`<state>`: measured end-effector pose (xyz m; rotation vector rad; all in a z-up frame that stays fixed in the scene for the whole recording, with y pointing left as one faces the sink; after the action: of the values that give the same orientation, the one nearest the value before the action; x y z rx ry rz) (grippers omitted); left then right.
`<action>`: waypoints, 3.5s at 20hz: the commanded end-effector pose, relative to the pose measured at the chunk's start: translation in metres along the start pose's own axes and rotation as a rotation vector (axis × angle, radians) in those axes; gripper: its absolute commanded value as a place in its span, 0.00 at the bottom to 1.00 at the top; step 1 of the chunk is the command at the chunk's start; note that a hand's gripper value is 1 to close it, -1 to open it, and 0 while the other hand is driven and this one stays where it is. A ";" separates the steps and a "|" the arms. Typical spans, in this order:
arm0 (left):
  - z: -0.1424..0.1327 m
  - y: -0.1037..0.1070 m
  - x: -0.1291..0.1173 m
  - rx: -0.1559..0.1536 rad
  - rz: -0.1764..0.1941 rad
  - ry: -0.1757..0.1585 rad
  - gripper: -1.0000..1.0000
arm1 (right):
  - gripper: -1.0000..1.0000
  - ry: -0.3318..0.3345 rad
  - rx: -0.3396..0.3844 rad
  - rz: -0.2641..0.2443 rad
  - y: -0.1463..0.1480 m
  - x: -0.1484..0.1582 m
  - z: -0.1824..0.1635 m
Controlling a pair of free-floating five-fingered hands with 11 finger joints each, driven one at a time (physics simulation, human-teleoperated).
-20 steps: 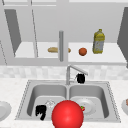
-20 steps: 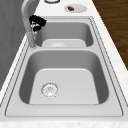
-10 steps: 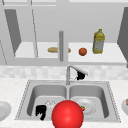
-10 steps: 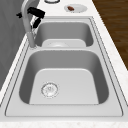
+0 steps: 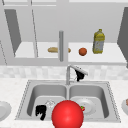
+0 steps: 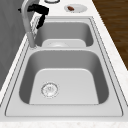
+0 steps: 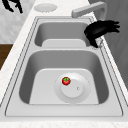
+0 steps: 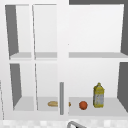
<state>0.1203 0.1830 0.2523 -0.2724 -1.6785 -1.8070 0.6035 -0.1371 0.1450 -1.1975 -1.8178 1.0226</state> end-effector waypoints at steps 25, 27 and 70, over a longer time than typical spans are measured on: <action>0.000 0.000 0.000 0.000 0.000 0.000 0.50 | 0.00 -0.040 0.711 0.091 0.028 0.032 -0.017; 0.000 0.000 0.000 0.000 0.000 0.000 0.50 | 0.00 -0.037 0.734 0.156 0.033 0.033 -0.023; 0.000 0.000 0.000 0.000 0.000 0.000 0.50 | 1.00 0.050 0.875 0.119 0.070 -0.028 -0.063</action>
<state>0.1203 0.1830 0.2523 -0.2724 -1.6785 -1.8070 0.6954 -0.1321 0.1285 -0.7728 -1.0229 1.6590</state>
